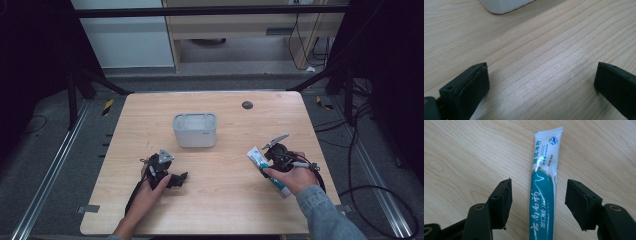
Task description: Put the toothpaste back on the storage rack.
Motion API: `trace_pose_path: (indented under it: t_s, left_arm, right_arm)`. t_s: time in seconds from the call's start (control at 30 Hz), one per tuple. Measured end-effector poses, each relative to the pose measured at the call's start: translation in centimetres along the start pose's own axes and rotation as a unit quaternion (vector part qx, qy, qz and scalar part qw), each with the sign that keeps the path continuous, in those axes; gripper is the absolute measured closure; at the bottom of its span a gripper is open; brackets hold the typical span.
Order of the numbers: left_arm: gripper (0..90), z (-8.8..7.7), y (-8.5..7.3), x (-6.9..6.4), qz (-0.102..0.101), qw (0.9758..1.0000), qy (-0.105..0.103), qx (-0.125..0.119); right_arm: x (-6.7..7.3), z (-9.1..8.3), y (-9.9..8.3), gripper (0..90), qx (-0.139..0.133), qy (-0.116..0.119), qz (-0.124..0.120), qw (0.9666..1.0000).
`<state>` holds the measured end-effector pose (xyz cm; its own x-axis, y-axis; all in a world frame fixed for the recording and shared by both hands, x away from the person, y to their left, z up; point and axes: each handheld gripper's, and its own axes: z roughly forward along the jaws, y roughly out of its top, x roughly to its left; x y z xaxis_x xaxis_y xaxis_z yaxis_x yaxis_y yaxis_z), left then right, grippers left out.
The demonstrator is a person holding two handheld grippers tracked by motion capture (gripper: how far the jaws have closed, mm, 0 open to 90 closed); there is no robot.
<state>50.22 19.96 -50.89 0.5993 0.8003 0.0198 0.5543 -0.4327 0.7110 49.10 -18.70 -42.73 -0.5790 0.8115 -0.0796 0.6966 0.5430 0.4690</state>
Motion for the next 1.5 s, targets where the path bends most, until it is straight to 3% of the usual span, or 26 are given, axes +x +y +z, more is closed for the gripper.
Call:
trace_pose_path:
  t_s: [0.47,0.63,1.27,1.5]
  left_arm:
    - [0.0,0.0,0.0,0.0,0.0,1.0,0.0,0.0]
    - [0.0,0.0,0.0,0.0,0.001,1.0,0.0,0.0]
    - [0.0,0.0,0.0,0.0,0.0,1.0,-0.001,0.0]
    - [0.0,0.0,0.0,0.0,0.001,1.0,0.0,0.0]
  right_arm:
    - [-0.4,3.7,1.3,42.1,0.043,0.005,0.005,0.9991]
    - [-0.4,4.1,1.8,47.6,0.047,-0.005,0.011,0.9988]
    - [-0.3,5.4,2.2,59.5,0.068,-0.024,-0.006,0.9974]
    - [-0.7,5.6,2.3,62.5,0.073,-0.019,0.0,0.9971]
